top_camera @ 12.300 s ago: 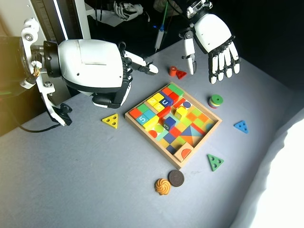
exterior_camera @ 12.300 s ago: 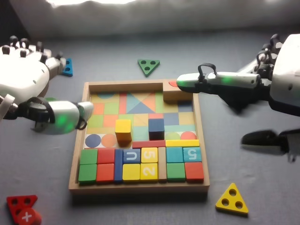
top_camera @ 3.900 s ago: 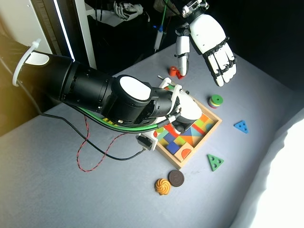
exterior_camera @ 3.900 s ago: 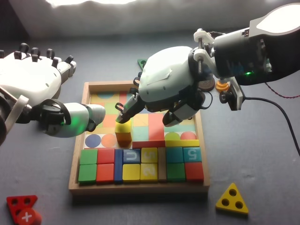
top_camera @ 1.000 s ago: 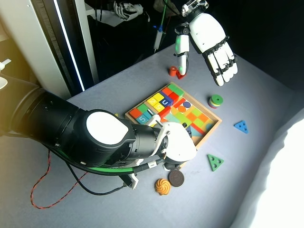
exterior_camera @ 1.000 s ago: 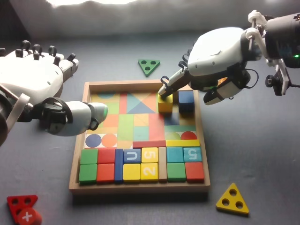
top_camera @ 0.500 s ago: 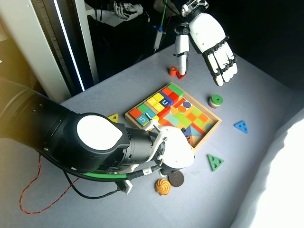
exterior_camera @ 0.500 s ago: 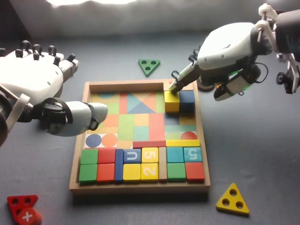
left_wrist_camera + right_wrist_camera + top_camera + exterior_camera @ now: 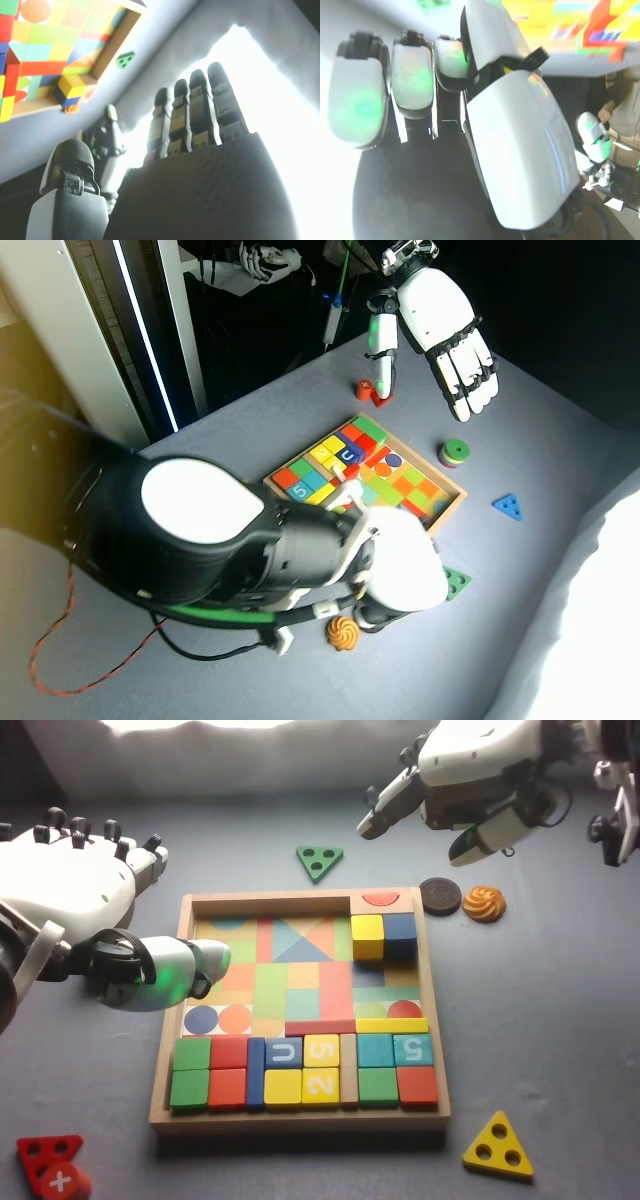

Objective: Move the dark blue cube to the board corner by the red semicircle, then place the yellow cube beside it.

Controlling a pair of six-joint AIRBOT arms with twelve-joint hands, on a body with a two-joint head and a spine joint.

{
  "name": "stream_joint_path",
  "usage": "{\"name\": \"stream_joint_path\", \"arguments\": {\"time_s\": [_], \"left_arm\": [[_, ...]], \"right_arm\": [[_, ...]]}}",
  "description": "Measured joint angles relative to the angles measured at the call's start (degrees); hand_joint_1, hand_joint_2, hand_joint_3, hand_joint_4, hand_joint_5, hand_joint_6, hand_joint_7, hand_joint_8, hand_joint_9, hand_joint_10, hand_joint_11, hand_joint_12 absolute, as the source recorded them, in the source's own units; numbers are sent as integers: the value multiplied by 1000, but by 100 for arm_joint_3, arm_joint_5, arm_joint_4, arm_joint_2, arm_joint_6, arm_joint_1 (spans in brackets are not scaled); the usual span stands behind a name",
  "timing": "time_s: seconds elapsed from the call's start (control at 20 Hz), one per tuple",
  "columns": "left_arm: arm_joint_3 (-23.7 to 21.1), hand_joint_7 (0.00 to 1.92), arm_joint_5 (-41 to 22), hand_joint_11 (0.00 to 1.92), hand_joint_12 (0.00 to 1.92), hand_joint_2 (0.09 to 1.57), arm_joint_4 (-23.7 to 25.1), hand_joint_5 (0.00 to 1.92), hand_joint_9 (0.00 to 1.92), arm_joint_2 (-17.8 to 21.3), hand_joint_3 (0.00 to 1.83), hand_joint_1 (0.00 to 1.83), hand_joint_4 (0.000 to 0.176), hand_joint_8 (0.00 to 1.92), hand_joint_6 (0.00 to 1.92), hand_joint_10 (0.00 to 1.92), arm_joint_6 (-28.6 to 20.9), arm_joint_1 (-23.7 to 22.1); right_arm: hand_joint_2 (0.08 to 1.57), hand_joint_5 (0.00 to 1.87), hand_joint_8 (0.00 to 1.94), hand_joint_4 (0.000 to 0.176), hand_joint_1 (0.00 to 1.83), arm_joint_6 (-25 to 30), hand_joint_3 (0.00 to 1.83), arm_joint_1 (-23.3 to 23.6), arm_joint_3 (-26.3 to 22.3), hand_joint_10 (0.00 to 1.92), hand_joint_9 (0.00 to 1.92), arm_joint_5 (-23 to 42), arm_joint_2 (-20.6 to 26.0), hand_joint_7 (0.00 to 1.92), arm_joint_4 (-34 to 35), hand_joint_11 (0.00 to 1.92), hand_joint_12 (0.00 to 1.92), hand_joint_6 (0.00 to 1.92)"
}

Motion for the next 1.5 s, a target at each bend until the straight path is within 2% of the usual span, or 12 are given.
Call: {"name": "stream_joint_path", "arguments": {"time_s": [0.25, 0.45, 0.7, 0.8, 0.9, 1.0, 1.05, 1.1, 1.15, 1.2, 1.3, 1.5], "left_arm": [[-9, 83, -7, 0, 193, 1216, -2, 86, 79, 0, 0, 0, 0, 1, 0, 0, 50, 0], [-92, 93, 11, 0, 190, 1211, -109, 99, 85, 0, 0, 0, 0, 2, 2, 2, 109, 0], [-109, 97, -66, 0, 254, 1220, -105, 96, 99, 0, 0, 0, 0, 2, 2, 2, 144, 0], [-109, 132, -68, 0, 307, 1230, -109, 107, 128, 0, 1, 0, 0, 0, 0, 0, 146, 0], [-109, 131, -63, 0, 291, 1224, -105, 106, 130, 0, 0, 0, 0, 3, 1, 3, 149, 0], [-109, 149, -68, 0, 310, 1221, -107, 120, 150, 0, 0, 0, 0, 5, 3, 6, 149, -4], [-96, 140, -70, 0, 298, 1222, -114, 112, 142, 0, 0, 0, 0, 1, 1, 1, 149, -4], [-83, 140, -70, 0, 298, 1222, -114, 112, 142, 0, 0, 0, 0, 1, 1, 1, 149, -4], [-79, 134, -83, 0, 281, 1222, -111, 108, 137, 0, 0, 0, 0, 1, 0, 0, 149, -4], [-79, 134, -74, 0, 281, 1222, -109, 108, 137, 0, 0, 0, 0, 1, 0, 0, 149, -4], [-79, 149, -68, 0, 334, 1223, -116, 110, 157, 0, 0, 0, 0, 1, 0, 2, 153, -13], [-66, 163, -68, 0, 365, 1228, -118, 134, 166, 0, 2, 0, 0, 2, 3, 2, 149, -11]], "right_arm": [[1272, 461, 1941, 0, 1831, -632, 0, 24, -1464, 1921, 1459, -87, 1207, 1254, 256, 1629, 1921, 2], [1261, 435, 1941, 0, 1801, -385, 0, -61, -2463, 1921, 1442, -72, 1969, 1223, 321, 1624, 1921, 0], [1231, 397, 1941, 0, 1616, -323, 0, -304, -3174, 1921, 1427, -190, 2726, 1187, 732, 1589, 1921, 2], [1140, 372, 1941, 0, 1171, -407, 0, -496, -3311, 1921, 1330, -334, 2817, 1109, 697, 1501, 1921, 2], [1130, 341, 1924, 0, 907, -470, 0, -549, -3388, 1921, 1223, -319, 2815, 1059, 715, 1360, 1921, 1], [1112, 356, 1730, 0, 796, -463, 0, -551, -3418, 1921, 1150, -297, 2802, 1057, 748, 1235, 1921, 7], [1182, 318, 1621, 0, 599, -428, 11, -586, -3421, 1819, 1094, -302, 2798, 1022, 743, 1141, 1921, 4], [1182, 318, 1621, 0, 599, -385, 11, -592, -3421, 1819, 1094, -304, 2798, 1022, 719, 1141, 1921, 4], [1240, 248, 1134, 0, 443, -369, 9, -625, -3421, 1429, 865, -321, 2806, 920, 721, 781, 1697, 0], [1240, 248, 1134, 0, 443, -367, 9, -667, -3429, 1429, 865, -343, 2817, 920, 737, 781, 1697, 0], [1230, 253, 767, 0, 503, -494, 0, -726, -3427, 1152, 917, -358, 2841, 1019, 710, 783, 1477, 9], [1244, 249, 836, 0, 530, -629, 2, -726, -3447, 1226, 879, -293, 2841, 1009, 713, 754, 1545, 2]]}}
